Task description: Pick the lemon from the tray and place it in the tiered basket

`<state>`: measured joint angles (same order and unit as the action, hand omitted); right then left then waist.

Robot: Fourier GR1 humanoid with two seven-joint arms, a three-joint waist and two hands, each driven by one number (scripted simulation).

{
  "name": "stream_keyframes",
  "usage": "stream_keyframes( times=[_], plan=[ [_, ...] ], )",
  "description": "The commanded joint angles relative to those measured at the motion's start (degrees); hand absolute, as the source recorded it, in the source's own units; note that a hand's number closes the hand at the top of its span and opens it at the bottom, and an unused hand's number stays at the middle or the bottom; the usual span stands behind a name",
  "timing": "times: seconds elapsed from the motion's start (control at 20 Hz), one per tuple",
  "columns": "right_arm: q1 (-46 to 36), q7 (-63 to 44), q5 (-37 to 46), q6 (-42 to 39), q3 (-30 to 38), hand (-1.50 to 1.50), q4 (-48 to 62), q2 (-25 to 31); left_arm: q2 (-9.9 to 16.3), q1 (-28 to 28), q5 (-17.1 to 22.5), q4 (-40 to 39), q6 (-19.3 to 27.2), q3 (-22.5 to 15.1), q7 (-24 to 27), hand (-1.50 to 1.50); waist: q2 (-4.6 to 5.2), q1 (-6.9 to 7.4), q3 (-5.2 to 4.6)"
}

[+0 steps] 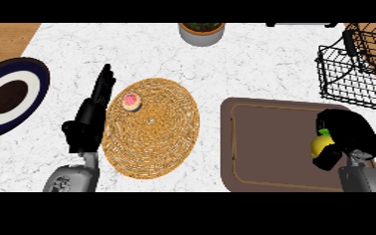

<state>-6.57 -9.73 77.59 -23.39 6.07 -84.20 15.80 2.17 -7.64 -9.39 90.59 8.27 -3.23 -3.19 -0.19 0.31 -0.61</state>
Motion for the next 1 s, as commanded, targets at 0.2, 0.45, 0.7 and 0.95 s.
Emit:
stream_keyframes(
  times=[0.2, 0.45, 0.7, 0.95],
  plan=[
    [-4.91, -12.97, 2.68, -7.25, 2.71, 1.50, -10.72, -0.72, -0.50, -0.32, -0.12, -0.95, 0.62, 0.56, 1.07, 0.00, 0.08, -0.56, 0.57],
    [-8.36, -16.29, 1.08, -11.54, 6.04, 1.50, -21.88, 0.30, -1.23, 1.10, -0.94, 0.53, 1.35, -0.42, 0.26, 0.00, -0.07, -0.73, 0.56],
    [-16.64, -19.95, -3.47, -28.89, 10.96, 1.50, -34.98, 3.47, -0.93, -0.66, -0.71, 0.14, 1.22, 0.12, 0.04, 0.00, -0.20, -0.94, 0.54],
    [-29.56, -21.73, -7.42, -34.86, 17.52, 1.50, -28.75, 8.80, -0.25, -0.52, 0.75, -1.80, -0.16, 1.15, 2.06, 0.00, 0.11, -0.24, 0.55]
  ],
)
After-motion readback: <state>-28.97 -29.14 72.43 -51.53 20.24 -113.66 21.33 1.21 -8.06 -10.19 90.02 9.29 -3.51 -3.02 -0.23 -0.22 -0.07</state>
